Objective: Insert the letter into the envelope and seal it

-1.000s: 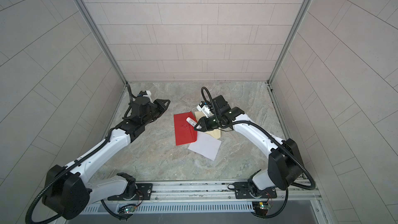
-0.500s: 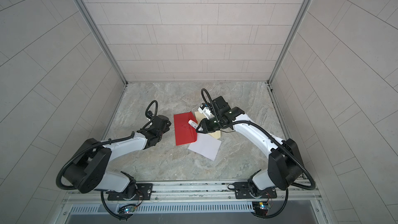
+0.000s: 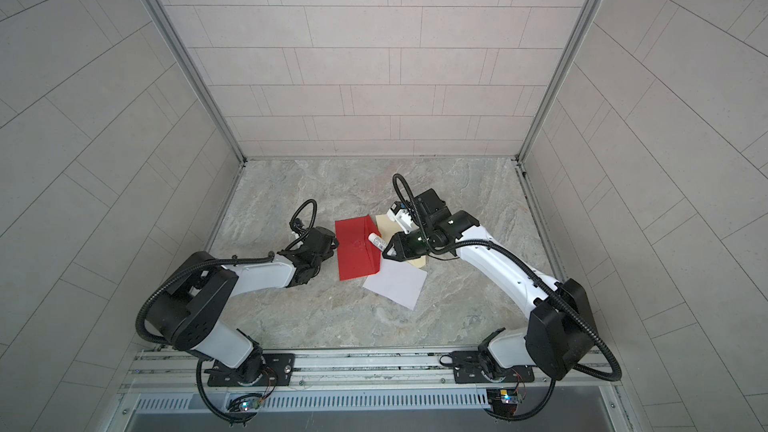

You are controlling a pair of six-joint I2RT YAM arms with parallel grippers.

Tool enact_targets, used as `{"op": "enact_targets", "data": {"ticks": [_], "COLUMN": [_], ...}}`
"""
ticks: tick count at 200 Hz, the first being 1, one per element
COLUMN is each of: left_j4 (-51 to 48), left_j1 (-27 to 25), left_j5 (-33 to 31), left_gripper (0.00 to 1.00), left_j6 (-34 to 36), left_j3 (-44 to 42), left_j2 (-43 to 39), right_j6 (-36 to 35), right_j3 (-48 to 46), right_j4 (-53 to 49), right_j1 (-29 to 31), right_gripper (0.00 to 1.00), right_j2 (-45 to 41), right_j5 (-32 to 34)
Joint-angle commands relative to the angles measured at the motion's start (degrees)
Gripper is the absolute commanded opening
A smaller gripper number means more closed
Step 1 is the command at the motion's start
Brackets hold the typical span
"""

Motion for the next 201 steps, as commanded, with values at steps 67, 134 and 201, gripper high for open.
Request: {"op": "enact_targets", "data": {"ticks": [67, 134, 201], "left_j4": [-2.85, -4.15, 4.32], "left_j1": [0.82, 10.89, 10.70], "left_j5": [1.38, 38.38, 61.07], "left_gripper": [0.70, 0.70, 0.73], "left_j6": [0.63, -1.09, -3.44], "left_j3": [-1.67, 4.26, 8.90], "left_j2": [-14.32, -23.00, -16.12], "right_j6": [0.74, 0.62, 0.70], "right_j3": [0.56, 2.30, 5.66], "right_j4": [1.65, 2.77, 4.07], "right_j1": [-0.16, -0.16, -0.13], "right_gripper": [0.00, 0.00, 0.00], "right_j2": [0.80, 2.75, 4.96], "right_j5": [1.76, 0.05, -3.68]}}
